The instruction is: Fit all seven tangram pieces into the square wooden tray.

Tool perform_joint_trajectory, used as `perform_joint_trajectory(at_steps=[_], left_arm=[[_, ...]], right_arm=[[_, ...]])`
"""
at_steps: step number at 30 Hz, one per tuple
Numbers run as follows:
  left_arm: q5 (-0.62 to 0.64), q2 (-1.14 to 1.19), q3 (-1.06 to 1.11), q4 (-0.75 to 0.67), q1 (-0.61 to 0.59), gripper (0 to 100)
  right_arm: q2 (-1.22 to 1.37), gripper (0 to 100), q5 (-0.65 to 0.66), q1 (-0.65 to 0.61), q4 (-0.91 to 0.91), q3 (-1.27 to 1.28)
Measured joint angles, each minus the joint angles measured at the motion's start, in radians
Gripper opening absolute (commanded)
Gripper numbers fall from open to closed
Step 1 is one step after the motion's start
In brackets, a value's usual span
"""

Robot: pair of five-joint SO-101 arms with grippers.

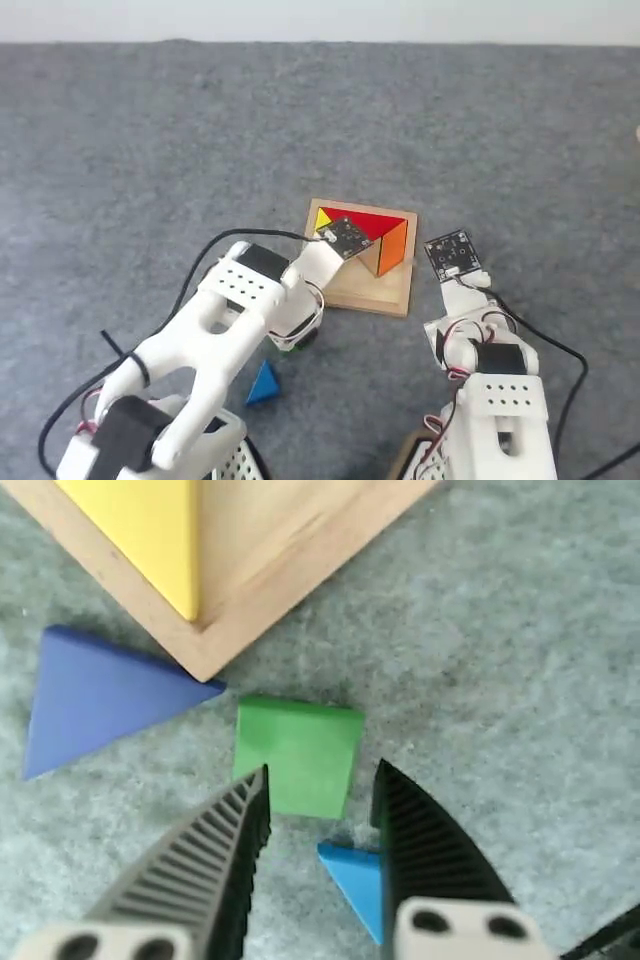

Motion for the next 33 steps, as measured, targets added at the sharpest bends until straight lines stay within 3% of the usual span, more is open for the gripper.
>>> perform_joint_trajectory(at_steps=[3, 12, 21, 30, 33], left_arm=[[-0.02, 0.0, 0.038, 0.002, -0.006, 23], [-0.089, 0.0, 0.044, -0.063, -0.172, 26], [-0.094, 0.183, 0.04, -0.17, -0.107, 28], [-0.068, 0.245, -0.011, -0.152, -0.061, 3], [-0.061, 0.245, -0.014, -0.15, -0.043, 1]], right_arm=[[0.0, 13.4, 0.0, 0.0, 0.0, 0.0], [0.0, 13.4, 0.0, 0.0, 0.0, 0.0], [0.0, 13.4, 0.0, 0.0, 0.0, 0.0], [0.0, 13.4, 0.0, 0.0, 0.0, 0.0], [0.0, 13.4, 0.0, 0.0, 0.0, 0.0]])
